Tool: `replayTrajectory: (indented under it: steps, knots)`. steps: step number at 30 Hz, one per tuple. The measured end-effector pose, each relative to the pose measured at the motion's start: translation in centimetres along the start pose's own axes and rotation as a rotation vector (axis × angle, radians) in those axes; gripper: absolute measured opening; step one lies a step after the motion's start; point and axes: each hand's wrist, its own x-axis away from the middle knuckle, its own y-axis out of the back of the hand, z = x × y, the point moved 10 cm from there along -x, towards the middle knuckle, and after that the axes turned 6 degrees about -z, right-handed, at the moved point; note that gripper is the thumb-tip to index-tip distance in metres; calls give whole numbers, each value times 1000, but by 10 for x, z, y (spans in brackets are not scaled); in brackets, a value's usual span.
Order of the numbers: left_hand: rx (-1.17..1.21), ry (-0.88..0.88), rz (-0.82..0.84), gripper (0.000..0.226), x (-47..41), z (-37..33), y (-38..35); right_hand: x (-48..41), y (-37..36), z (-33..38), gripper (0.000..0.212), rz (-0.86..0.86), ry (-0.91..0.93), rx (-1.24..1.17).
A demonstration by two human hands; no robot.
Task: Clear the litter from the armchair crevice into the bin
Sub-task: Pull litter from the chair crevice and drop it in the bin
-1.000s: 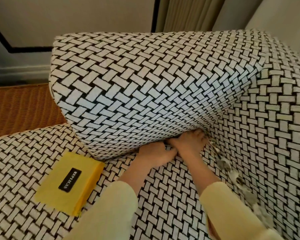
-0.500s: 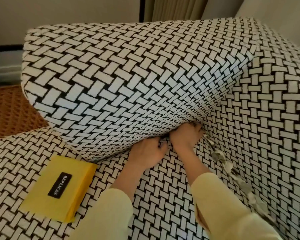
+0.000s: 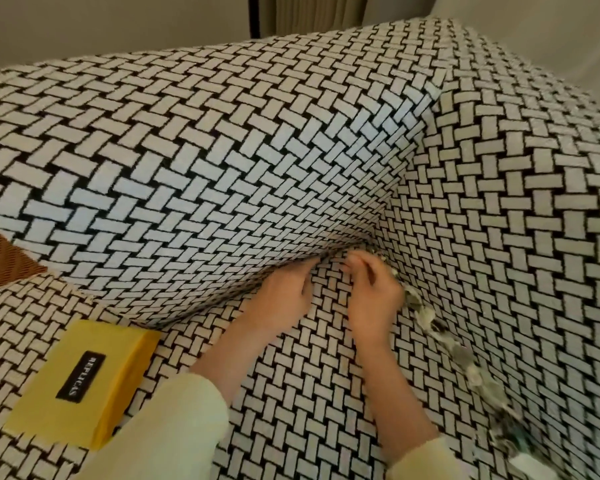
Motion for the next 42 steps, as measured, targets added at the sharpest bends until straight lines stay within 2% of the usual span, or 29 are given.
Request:
replayTrajectory:
  steps: [4,7,9,14,17,22,27,31,34,39,42]
  knots:
    - [20,76,129,50,-23,-16,-24,-4,8,-15,22,-90,-232,-295]
    - [-2,51,210,53,-31,-29,-36,6,22,-21,28,-115,-327,-383]
    - [-14,20,240,53,-38,-39,-41,21,25,-30,27,-102,-470,-561]
    - [-81,23,342,32,-63,-51,-66,33,23,-49,27,-173,-838,-954]
    - [-75,-17,307,29,-72,-63,-80,36,24,-61,27,-217,-997,-1060]
    - [-52,-5,199,22,-74,-62,-76,41,21,-64,27,-263,-1114,-1070]
    - [-33,-8,265,49,-67,-65,-90,41,20,-65,28,-304,-1217,-1141]
    - [-75,18,278,55,-63,-68,-95,42,23,-68,30,-340,-1255,-1197]
    - [-58,11,277,60,-61,-76,-95,42,25,-68,32,-320,-1259,-1212]
    - [-196,54,395,96,-59,-78,-107,40,27,-71,36,-302,-1255,-1171]
    - [-204,99,426,93,-57,-76,-109,40,29,-65,34,-217,-1178,-1086]
